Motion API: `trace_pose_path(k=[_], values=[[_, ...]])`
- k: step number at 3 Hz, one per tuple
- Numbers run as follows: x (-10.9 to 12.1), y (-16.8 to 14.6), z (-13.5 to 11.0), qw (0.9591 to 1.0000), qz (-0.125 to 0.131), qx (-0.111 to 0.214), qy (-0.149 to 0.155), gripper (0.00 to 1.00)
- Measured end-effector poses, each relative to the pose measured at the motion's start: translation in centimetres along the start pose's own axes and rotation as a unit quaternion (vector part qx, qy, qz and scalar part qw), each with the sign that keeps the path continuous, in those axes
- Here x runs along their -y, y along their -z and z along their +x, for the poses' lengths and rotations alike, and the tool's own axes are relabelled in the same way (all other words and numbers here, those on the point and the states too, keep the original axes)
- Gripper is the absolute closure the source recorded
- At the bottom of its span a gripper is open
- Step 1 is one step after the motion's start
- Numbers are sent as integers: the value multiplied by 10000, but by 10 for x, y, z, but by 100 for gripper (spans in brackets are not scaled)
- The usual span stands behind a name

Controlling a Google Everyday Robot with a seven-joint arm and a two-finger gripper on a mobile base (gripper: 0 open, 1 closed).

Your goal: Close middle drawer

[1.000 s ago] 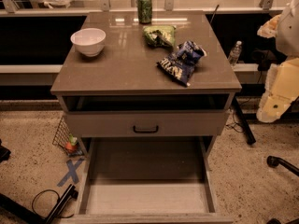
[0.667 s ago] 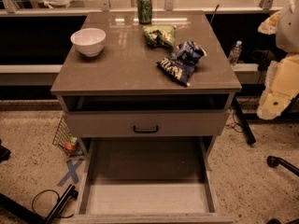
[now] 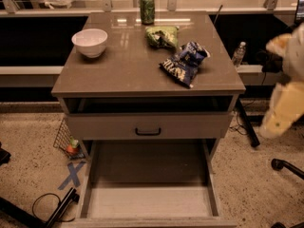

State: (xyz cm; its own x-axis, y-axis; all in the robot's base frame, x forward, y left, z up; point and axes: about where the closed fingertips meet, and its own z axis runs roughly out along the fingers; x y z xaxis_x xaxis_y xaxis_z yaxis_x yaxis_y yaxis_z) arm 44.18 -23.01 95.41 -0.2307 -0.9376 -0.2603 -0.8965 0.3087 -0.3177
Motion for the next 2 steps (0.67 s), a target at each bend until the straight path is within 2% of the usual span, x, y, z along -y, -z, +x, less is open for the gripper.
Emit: trace_pose_path(k=[1,2], values=[[-54,-51,36,9973,-35,681,-284,0],[-101,-107,75,9903,-75,1193,-709,0]])
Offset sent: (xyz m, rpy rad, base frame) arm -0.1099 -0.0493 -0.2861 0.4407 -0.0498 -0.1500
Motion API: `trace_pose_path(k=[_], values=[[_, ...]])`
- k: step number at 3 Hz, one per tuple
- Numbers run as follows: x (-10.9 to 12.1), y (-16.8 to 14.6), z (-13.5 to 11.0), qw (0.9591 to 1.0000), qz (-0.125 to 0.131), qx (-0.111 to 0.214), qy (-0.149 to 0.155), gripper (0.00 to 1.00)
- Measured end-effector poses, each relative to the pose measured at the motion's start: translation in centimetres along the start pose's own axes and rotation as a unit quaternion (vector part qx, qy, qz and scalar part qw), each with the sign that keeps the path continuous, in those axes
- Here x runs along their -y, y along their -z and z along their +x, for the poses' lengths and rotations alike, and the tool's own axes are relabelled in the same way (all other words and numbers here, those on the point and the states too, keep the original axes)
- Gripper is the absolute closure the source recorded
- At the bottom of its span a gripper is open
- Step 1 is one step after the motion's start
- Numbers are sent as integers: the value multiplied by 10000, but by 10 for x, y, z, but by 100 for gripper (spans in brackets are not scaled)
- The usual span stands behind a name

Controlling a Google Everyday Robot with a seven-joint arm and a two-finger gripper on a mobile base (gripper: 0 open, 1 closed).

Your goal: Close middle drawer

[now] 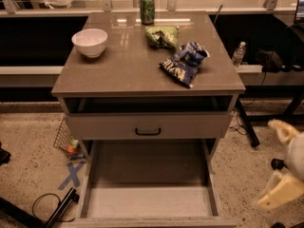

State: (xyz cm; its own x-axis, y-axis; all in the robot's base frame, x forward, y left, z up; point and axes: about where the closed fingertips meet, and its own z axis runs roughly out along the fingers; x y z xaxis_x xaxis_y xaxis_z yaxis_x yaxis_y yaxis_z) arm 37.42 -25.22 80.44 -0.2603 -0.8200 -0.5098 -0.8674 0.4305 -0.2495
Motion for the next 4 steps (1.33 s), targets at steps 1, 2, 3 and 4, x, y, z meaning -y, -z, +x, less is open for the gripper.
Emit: trace_pose_path(k=[1,2,3,4], values=[[-58,-56,70,9983,-197,330,-437,0],[-60,-59,72,9981,-220,349,-460,0],[-83,-103,99,9947,-491,558,-708,0],[-144,-176,160,9849,-884,860,-1214,25]])
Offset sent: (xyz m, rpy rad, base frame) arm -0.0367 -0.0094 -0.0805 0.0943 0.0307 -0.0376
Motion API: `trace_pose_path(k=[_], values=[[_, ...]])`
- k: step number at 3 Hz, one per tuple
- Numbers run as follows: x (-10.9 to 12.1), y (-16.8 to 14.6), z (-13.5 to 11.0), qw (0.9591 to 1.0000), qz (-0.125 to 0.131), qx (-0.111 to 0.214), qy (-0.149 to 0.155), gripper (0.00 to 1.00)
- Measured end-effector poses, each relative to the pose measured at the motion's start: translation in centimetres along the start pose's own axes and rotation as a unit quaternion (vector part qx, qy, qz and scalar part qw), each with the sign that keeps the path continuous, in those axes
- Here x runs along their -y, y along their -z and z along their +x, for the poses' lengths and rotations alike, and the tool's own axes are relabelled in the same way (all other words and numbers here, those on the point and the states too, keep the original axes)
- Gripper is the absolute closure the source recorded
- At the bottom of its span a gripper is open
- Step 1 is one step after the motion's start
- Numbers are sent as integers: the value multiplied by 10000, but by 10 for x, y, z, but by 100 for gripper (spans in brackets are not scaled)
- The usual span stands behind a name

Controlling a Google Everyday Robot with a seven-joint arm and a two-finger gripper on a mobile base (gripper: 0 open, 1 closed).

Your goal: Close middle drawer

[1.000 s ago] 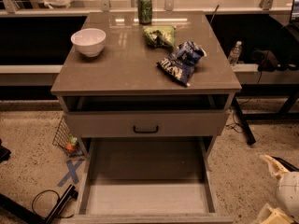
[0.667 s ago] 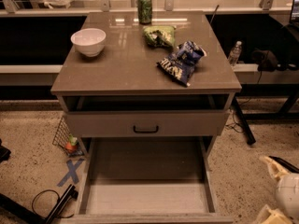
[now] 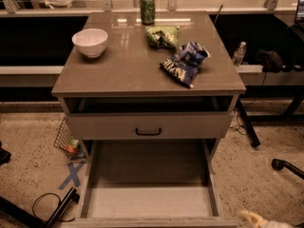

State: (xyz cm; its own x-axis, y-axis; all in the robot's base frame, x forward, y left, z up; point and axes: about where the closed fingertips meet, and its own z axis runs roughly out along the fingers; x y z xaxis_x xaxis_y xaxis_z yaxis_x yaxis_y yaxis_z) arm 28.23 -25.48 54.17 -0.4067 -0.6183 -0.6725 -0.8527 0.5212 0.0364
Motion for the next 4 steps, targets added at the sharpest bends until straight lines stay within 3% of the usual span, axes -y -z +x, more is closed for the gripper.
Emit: trace_pose_path(k=[1,2,3,4], values=[[-21,-40,56,9993,-224,246,-190,48],[-51,-87,99,9954,-620,571,-463,80],[-51,-86,96,9955,-618,562,-457,99],[-39,-101,85,9947,-672,713,-314,100]])
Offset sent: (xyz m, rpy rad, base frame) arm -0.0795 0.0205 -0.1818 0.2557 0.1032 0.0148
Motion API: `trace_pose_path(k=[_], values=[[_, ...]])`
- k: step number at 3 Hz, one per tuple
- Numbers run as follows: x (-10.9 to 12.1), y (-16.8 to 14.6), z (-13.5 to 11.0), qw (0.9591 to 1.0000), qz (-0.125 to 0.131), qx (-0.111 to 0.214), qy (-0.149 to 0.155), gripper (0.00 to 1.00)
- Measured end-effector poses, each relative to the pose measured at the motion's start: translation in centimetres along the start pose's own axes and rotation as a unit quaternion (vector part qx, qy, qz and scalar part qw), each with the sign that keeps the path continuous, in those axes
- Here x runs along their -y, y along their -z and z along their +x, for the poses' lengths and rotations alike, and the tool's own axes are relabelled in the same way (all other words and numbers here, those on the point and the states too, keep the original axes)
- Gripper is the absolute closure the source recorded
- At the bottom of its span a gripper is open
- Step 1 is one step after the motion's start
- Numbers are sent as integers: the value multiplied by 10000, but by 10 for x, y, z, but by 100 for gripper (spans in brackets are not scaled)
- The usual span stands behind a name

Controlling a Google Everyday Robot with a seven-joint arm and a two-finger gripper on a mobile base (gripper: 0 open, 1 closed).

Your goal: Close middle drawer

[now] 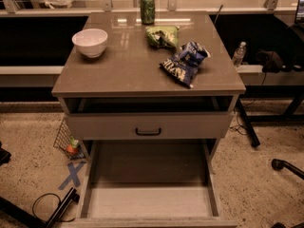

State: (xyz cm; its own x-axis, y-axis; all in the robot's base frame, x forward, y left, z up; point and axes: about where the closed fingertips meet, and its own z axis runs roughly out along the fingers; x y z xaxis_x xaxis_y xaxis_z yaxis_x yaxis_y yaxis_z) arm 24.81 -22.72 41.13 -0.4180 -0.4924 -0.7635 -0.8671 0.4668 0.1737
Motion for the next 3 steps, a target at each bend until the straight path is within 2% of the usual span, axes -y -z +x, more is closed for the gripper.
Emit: trace_pose_path(k=[2,3], values=[[52,-35,-49,9976,-315,358,505,100],[52,-35,-49,9976,-315,358,505,100]])
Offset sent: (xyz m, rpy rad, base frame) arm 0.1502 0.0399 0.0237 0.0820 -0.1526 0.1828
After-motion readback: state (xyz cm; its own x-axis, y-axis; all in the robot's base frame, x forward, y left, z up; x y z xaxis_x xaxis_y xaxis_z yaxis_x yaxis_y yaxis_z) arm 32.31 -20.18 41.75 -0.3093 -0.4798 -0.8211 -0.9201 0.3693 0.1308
